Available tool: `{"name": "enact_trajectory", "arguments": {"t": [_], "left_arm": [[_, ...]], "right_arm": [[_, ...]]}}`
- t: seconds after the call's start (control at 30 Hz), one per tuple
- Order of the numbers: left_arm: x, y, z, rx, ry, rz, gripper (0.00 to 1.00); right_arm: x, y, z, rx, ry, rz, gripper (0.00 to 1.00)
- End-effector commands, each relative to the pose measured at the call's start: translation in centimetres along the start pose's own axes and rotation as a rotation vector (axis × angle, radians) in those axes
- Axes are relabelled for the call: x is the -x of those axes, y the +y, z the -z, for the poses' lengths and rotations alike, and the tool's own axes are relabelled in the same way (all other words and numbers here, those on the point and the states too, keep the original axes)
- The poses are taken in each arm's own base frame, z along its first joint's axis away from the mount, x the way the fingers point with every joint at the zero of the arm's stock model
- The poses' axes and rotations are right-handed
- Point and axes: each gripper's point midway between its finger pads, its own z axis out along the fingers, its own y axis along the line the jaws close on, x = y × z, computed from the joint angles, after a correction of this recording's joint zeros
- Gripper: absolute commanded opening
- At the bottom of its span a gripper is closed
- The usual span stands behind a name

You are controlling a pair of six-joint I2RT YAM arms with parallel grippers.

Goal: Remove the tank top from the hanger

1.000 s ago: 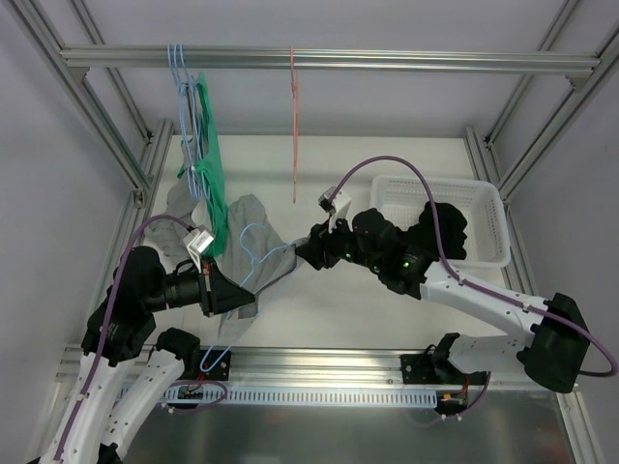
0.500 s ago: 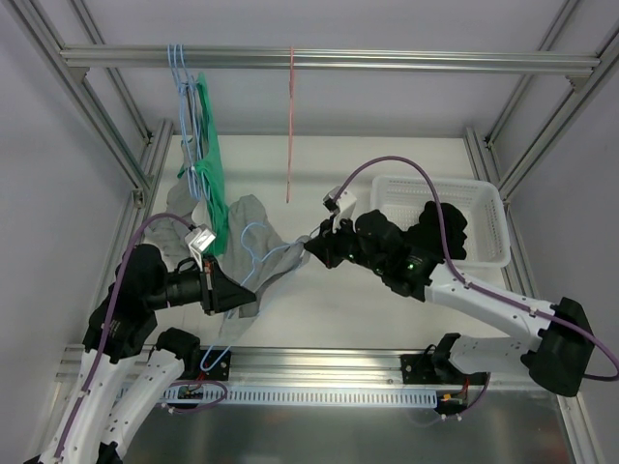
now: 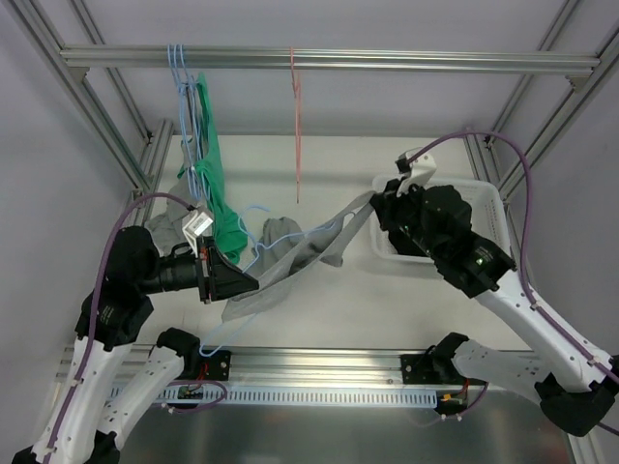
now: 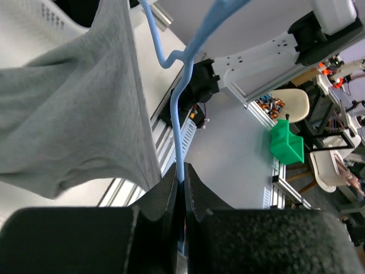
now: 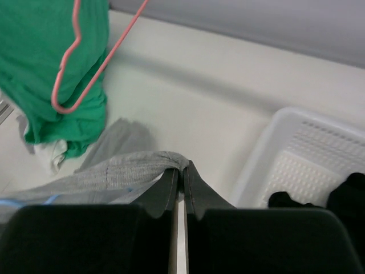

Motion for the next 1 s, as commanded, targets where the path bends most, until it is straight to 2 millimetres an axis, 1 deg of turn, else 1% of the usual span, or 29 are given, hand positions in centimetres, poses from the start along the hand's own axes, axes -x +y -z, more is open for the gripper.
{"name": "enact_trajectory", "arguments": {"t": [0.0,0.03,0.1,0.13,0.17,0.2,0.23,0.27,0.3,0.33,0.37,0.4,0.43,0.47,0.5,0.53,0.57,0.6,0.63,0.67,0.7,0.73,0.77,0.8,0.83,0.87,0.9,0.93,0.97], "left_arm": [[2.0,-3.5,0.0,-0.156,-0.001,-0.085,0.00],[2.2,-3.7,-0.1,-0.164,0.000,-0.091,0.00],[3.1,-3.7,-0.6,-0.152,-0.015,-0.110,0.00],[3.2,-4.0,-0.9,-0.157,-0.010,-0.121,0.00],[3.8,-4.3,-0.9,-0.150,-0.030,-0.153,0.00],[4.7,-4.0,-1.1,-0.107,-0.073,-0.176,0.00],[5.0,-4.5,-1.2,-0.115,-0.087,-0.202,0.00],[5.7,-5.0,-0.9,-0.115,-0.121,-0.233,0.00],[6.4,-5.4,-0.8,-0.116,-0.149,-0.255,0.00],[7.6,-6.2,-0.6,-0.126,-0.204,-0.299,0.00],[8.4,-6.6,-0.4,-0.132,-0.242,-0.319,0.00],[9.7,-7.6,-0.2,-0.162,-0.307,-0.366,0.00],[10.4,-8.1,-0.1,-0.178,-0.335,-0.386,0.00],[11.0,-8.7,-0.1,-0.199,-0.361,-0.403,0.00],[12.3,-9.6,-0.1,-0.236,-0.404,-0.444,0.00],[12.8,-10.1,-0.2,-0.256,-0.426,-0.448,0.00],[13.4,-10.4,-0.3,-0.275,-0.452,-0.462,0.00],[13.7,-10.1,-0.8,-0.290,-0.468,-0.459,0.00],[15.0,-11.4,-0.3,-0.333,-0.547,-0.515,0.00],[15.5,-11.7,-0.3,-0.344,-0.572,-0.530,0.00],[16.3,-11.8,-0.7,-0.350,-0.587,-0.542,0.00],[17.2,-12.6,-0.5,-0.369,-0.630,-0.576,0.00],[17.7,-13.2,-0.5,-0.383,-0.647,-0.589,0.00],[18.5,-13.6,-0.8,-0.389,-0.669,-0.614,0.00],[19.6,-13.9,-0.5,-0.378,-0.721,-0.623,0.00],[20.4,-14.7,0.1,-0.392,-0.778,-0.649,0.00],[21.4,-15.0,0.3,-0.385,-0.820,-0.664,0.00],[22.1,-15.3,0.7,-0.384,-0.858,-0.665,0.00],[23.0,-16.1,1.6,-0.395,-0.929,-0.685,0.00]], "right_arm": [[3.5,-3.4,0.5,-0.112,-0.031,0.028,0.00],[4.7,-4.4,0.6,-0.134,-0.047,0.020,0.00],[4.5,-5.3,0.2,-0.161,-0.010,0.023,0.00],[4.7,-5.9,0.2,-0.172,-0.006,0.016,0.00],[4.7,-6.0,0.4,-0.171,0.002,0.012,0.00],[4.4,-5.8,0.3,-0.151,0.008,-0.005,0.00],[4.5,-5.4,0.7,-0.128,0.000,-0.012,0.00],[4.0,-5.0,0.8,-0.103,0.008,-0.018,0.00],[3.9,-4.4,1.0,-0.070,0.006,-0.024,0.00],[4.0,-3.1,1.4,-0.001,0.001,-0.041,0.00],[3.9,-2.1,1.4,0.058,-0.002,-0.048,0.00],[4.2,0.0,2.0,0.176,-0.025,-0.075,0.00],[5.1,1.2,2.5,0.238,-0.055,-0.093,0.00],[4.9,2.8,3.0,0.335,-0.050,-0.108,0.00],[5.3,3.5,3.4,0.370,-0.059,-0.146,0.00],[6.0,4.1,4.1,0.406,-0.084,-0.161,0.00],[6.0,4.8,4.6,0.448,-0.080,-0.169,0.00],[6.4,5.2,5.0,0.471,-0.094,-0.190,0.00],[6.8,5.6,5.7,0.493,-0.112,-0.200,0.00],[6.3,6.1,6.1,0.527,-0.103,-0.211,0.00],[6.6,6.4,6.4,0.551,-0.125,-0.218,0.00],[6.8,6.9,7.2,0.581,-0.131,-0.243,0.00],[6.6,7.5,7.8,0.625,-0.127,-0.247,0.00],[5.9,7.7,7.7,0.640,-0.119,-0.259,0.00],[5.4,7.8,8.0,0.651,-0.112,-0.267,0.00],[5.1,7.7,8.3,0.646,-0.119,-0.264,0.00],[3.3,7.2,7.8,0.618,-0.084,-0.273,0.00],[2.3,6.7,7.5,0.589,-0.067,-0.274,0.00],[1.4,6.4,7.5,0.573,-0.058,-0.272,0.00]]}}
